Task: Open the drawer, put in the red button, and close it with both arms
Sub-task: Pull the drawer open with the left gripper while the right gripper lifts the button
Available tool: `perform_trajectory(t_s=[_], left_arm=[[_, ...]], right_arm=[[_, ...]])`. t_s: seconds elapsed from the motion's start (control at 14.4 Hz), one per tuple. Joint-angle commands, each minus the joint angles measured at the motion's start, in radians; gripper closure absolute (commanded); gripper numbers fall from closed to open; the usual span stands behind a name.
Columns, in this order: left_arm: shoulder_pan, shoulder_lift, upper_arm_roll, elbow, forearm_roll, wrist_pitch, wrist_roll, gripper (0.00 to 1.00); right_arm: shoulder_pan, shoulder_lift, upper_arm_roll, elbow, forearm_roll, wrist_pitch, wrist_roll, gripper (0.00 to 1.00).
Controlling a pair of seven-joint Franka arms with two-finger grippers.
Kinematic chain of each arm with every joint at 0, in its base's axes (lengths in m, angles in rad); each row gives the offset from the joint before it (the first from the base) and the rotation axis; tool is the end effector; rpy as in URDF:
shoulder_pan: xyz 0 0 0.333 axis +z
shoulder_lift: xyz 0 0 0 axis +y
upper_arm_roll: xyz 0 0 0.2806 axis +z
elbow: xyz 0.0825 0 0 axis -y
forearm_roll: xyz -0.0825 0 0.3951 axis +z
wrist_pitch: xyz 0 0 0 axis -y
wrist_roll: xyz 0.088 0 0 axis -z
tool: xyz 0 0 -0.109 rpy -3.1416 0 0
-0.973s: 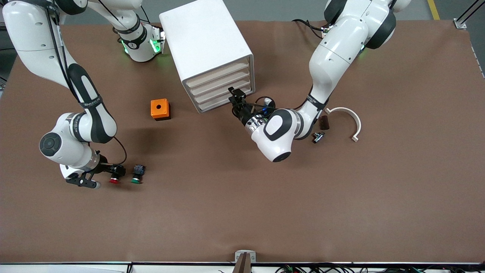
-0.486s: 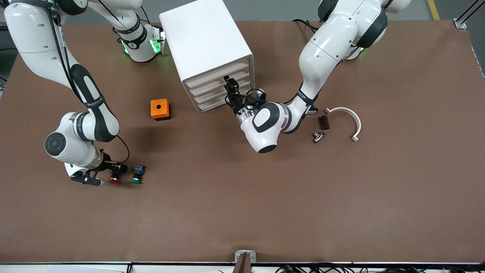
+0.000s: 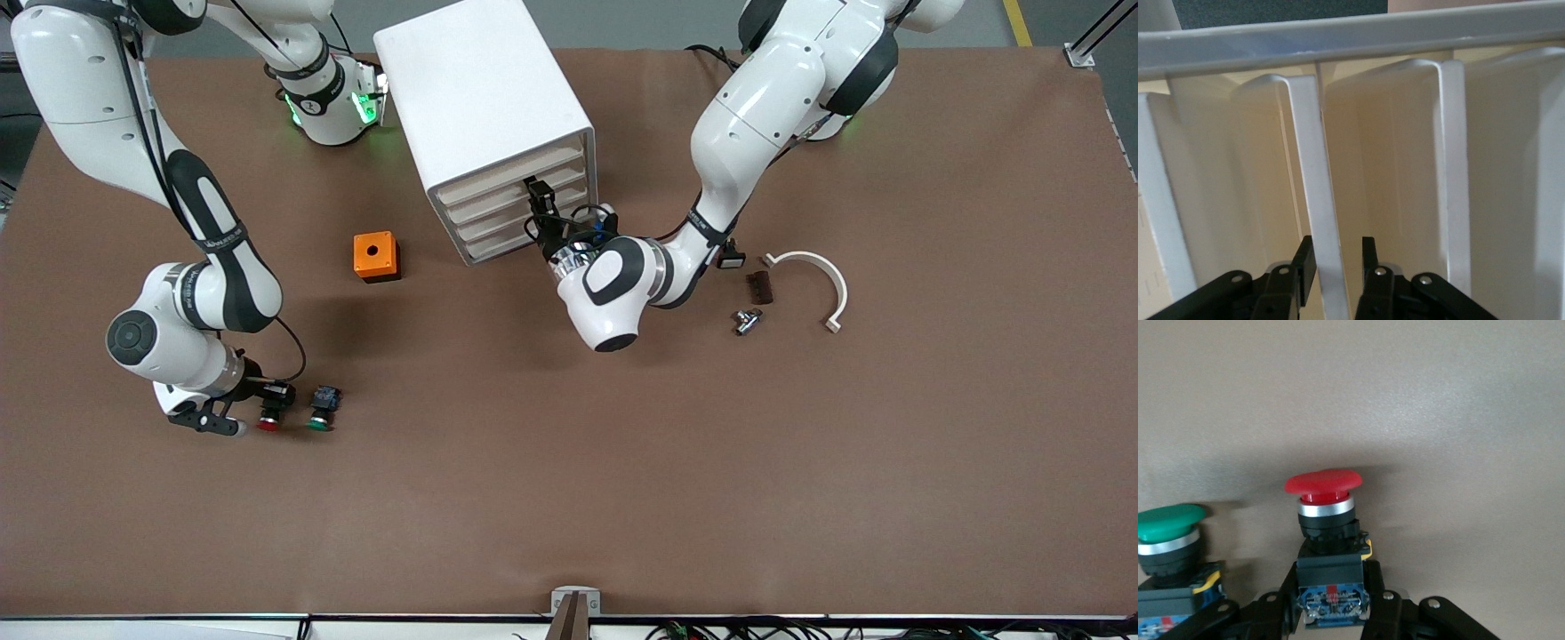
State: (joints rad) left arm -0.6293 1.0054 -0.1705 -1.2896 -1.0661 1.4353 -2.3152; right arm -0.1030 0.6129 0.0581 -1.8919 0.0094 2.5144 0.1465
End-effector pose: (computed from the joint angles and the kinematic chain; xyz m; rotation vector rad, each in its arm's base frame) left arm 0.3993 -0.5288 0.1437 -1.1376 -1.6113 1.4606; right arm 0.6188 -0.0279 0.1389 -3.0851 0.3247 -0.0132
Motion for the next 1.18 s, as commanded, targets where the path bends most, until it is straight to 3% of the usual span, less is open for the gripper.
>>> perform_trajectory(t_s=[0.0, 0.14, 0.28, 1.11], left_arm=[[-0.015, 0.016, -0.001, 0.012, -0.017, -0.015, -0.013, 0.78], [-0.013, 0.016, -0.001, 0.012, -0.020, -0.016, -0.012, 0.86], [-0.006, 0.016, -0.001, 0.012, -0.021, -0.016, -0.010, 0.89], [0.146, 0.016, -0.001, 0.015, -0.058, -0.015, -0.007, 0.87]], right_arm=[[0.008, -0.068, 0.009, 0.000, -0.008, -0.070, 0.019, 1.00], [0.019, -0.126, 0.011, 0.003, -0.006, -0.144, 0.066, 1.00], [0.055, -0.179, 0.011, 0.007, -0.006, -0.209, 0.166, 1.00], [0.311, -0.396, 0.016, 0.020, 0.015, -0.528, 0.735, 1.00]])
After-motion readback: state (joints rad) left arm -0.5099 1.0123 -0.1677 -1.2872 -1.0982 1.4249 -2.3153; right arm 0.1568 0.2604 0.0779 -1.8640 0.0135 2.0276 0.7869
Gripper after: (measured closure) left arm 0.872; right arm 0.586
